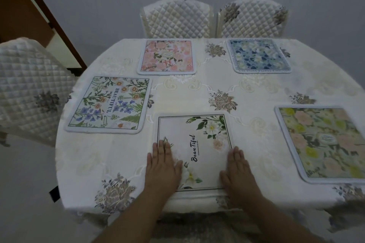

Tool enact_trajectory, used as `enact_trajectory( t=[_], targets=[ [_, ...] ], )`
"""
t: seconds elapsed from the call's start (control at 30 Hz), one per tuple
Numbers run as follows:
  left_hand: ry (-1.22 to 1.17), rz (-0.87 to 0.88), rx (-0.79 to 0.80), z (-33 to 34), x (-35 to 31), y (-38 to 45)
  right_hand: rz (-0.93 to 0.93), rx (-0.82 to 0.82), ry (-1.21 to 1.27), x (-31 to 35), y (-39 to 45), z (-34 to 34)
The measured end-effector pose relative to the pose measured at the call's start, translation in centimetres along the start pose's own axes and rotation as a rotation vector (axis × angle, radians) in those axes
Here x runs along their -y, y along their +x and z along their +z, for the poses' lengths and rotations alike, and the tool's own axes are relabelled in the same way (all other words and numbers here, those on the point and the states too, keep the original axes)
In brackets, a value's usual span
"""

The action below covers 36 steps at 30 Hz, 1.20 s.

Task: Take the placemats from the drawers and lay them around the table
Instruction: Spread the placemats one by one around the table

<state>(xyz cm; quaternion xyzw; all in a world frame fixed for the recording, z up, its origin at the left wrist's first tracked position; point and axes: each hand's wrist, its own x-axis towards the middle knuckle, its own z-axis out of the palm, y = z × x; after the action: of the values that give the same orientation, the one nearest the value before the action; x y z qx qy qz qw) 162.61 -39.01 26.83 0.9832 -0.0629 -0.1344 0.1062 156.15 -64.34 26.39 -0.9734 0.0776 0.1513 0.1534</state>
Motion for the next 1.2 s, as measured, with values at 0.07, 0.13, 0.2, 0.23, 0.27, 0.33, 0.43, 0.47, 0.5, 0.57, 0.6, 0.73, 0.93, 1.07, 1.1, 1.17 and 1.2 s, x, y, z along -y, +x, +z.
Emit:
enact_trajectory(
  t=[0.07, 0.13, 0.2, 0.23, 0.27, 0.33, 0.43, 0.47, 0.5, 0.57, 0.6, 0.73, 0.93, 1.07, 1.1, 1.17, 1.2],
  targets=[
    [0.003, 0.007, -0.009, -0.5, -1.3, 2.8, -0.067, -0.015, -0.008, 2.0, 3.0, -0.8],
    [0.055, 0.086, -0.016, -0.8, -2.6, 5.3, -0.127, -0.029, -0.014, 4.3, 6.3, -1.3],
    [0.097, 0.185, -0.019, -0.9, -3.7, 7.4, -0.173, -0.045, -0.011, 6.1, 9.3, -1.4],
    [0.109, 0.220, -0.030, -0.9, -3.9, 8.3, -0.192, -0.055, -0.016, 6.6, 10.6, -1.4],
    [0.115, 0.242, -0.048, -0.9, -3.9, 9.1, -0.208, -0.071, -0.030, 6.8, 11.7, -1.4],
    [0.104, 0.238, -0.082, -0.8, -3.4, 10.2, -0.228, -0.125, -0.071, 6.1, 13.4, -1.4],
    [0.036, 0.094, -0.152, -0.4, -2.5, 10.7, -0.123, -0.243, -0.074, 3.7, 14.7, -1.7],
    [0.007, 0.027, -0.170, -0.3, -2.2, 10.5, -0.058, -0.269, -0.052, 3.0, 14.7, -1.8],
    [-0.018, -0.024, -0.187, -0.1, -1.9, 10.3, 0.005, -0.289, -0.023, 2.4, 14.6, -1.8],
    [-0.044, -0.072, -0.216, 0.0, -1.4, 9.3, 0.084, -0.319, 0.029, 1.8, 14.2, -1.9],
    [-0.046, -0.072, -0.226, 0.1, -1.1, 8.5, 0.098, -0.340, 0.040, 1.8, 13.9, -1.8],
    [-0.016, -0.018, -0.236, 0.2, -0.9, 6.3, 0.096, -0.355, 0.022, 2.4, 12.6, -1.5],
    [0.033, -0.013, 0.105, -3.9, -1.2, 7.8, 0.148, 0.072, -0.023, 3.2, 13.2, -7.7],
    [-0.072, -0.066, 0.311, -10.9, -1.5, 6.4, 0.097, 0.144, -0.035, 5.0, 10.1, -15.6],
    [-0.077, -0.051, 0.279, -12.8, -2.0, 5.2, 0.086, 0.081, -0.005, 5.8, 8.4, -17.5],
    [-0.103, -0.003, 0.126, -16.8, -3.4, 2.1, 0.046, -0.019, 0.069, 7.8, 4.6, -21.3],
    [-0.147, 0.005, 0.058, -18.8, -4.4, 0.3, 0.020, -0.053, 0.085, 8.8, 2.6, -23.1]
  ],
)
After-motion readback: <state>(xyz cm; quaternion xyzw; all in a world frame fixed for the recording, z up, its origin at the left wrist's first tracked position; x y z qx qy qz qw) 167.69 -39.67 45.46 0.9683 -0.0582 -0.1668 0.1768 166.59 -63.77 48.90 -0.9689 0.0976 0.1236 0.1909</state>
